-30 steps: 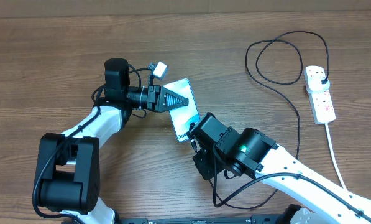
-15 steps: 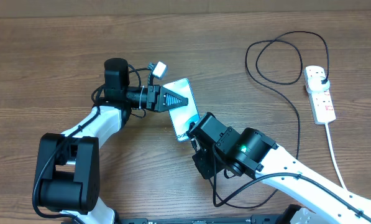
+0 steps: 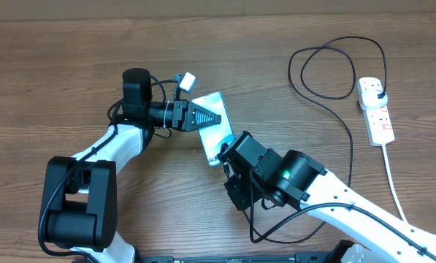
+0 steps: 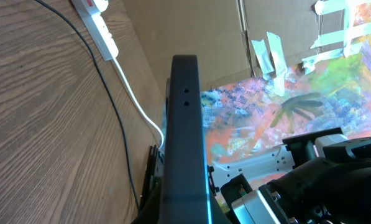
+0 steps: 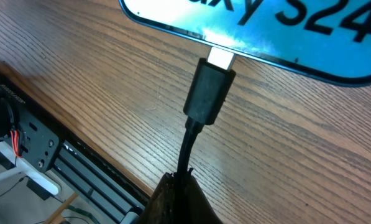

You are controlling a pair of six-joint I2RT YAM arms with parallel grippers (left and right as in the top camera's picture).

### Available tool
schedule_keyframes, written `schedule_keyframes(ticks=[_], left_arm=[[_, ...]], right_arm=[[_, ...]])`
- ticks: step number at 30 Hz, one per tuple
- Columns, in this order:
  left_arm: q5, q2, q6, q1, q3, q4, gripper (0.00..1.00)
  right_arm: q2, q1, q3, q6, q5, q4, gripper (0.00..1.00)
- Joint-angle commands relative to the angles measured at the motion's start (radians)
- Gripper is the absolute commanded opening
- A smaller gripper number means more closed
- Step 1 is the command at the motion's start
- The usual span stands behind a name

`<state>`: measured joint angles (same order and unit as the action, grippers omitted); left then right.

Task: Plug charger to phone and switch on socket

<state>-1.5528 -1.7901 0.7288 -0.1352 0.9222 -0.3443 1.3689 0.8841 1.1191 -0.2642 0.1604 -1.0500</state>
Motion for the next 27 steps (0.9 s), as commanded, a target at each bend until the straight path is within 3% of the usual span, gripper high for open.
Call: schedule_keyframes(ticks=[1, 12, 24, 27], left_arm=[[-0.028, -0.005, -0.020, 0.005, -0.003, -0.008, 0.04], [-0.028, -0.005, -0.027, 0.005, -0.003, -0.008, 0.04], [-0.028, -0.005, -0.027, 0.004, -0.003, -0.008, 0.04], [-0.028, -0.005, -0.027, 0.004, -0.003, -0.008, 0.04]], right_arm=[[-0.007, -0.005, -0.002, 0.011, 0.015, 0.006, 0.04], [-0.007, -0.005, -0.002, 0.011, -0.132, 0.013, 0.04], [-0.007, -0.005, 0.000, 0.011, -0.134, 0.102, 0.04], [-0.007, -0.005, 0.000, 0.010, -0.133, 0.092, 0.10]])
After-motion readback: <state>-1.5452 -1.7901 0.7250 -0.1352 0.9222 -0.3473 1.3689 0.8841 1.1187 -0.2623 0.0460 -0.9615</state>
